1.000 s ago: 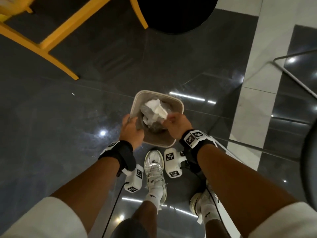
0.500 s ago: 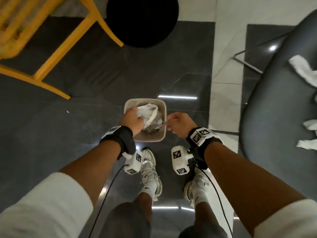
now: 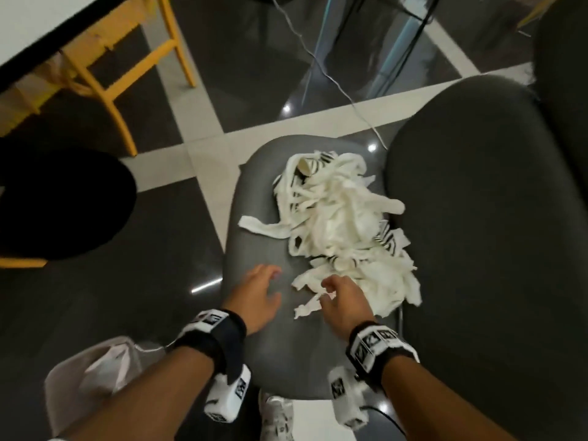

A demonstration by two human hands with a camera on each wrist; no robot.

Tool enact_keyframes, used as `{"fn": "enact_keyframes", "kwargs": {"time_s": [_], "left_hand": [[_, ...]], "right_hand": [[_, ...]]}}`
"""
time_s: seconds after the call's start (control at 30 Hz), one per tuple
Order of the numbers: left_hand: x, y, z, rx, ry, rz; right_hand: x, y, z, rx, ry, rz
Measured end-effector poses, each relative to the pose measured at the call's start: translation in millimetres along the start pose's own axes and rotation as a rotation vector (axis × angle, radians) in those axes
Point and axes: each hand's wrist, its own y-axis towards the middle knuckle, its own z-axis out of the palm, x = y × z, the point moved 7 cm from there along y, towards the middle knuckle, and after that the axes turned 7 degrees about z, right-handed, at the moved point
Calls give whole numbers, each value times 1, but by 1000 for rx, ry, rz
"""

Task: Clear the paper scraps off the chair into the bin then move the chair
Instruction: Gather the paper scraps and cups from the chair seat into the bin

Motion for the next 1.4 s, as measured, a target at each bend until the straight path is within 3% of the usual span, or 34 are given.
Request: {"fn": "enact_keyframes", "kwargs": {"time_s": [0.13, 0.23, 0.3, 0.43, 0.53, 0.73, 0.83, 0.93, 1.03, 1.1, 1.4], "left_hand": [[-62, 35, 68, 90, -1, 77], [-78, 45, 93, 93, -7, 80], [-80, 50, 100, 107, 18, 70], [-79, 55, 100, 114, 101, 87], [-70, 50, 96, 118, 171, 48], [-45, 29, 80, 55, -49, 23], [-42, 26, 66, -14, -50, -4], [-28, 19, 49, -120, -75, -75], [-17, 7, 35, -137, -176, -107], [-14, -2, 26, -132, -221, -127], [25, -50, -27, -243, -203, -251]], "right_hand": [[-52, -1, -52, -285, -327, -86], [-75, 18, -61, -175, -452, -55], [-74, 28, -55, -120, -530, -130], [-47, 20, -51, -134, -158, -268], [-22, 7, -42, -31, 115, -353], [-10, 1, -17, 190, 287, -367], [-14, 9, -22, 87, 320, -357], [-18, 25, -33, -133, 88, -365], [-8, 36, -18, -143, -370, -456], [2, 40, -4, -152, -539, -503], [47, 54, 19, -304, -728, -437]]}}
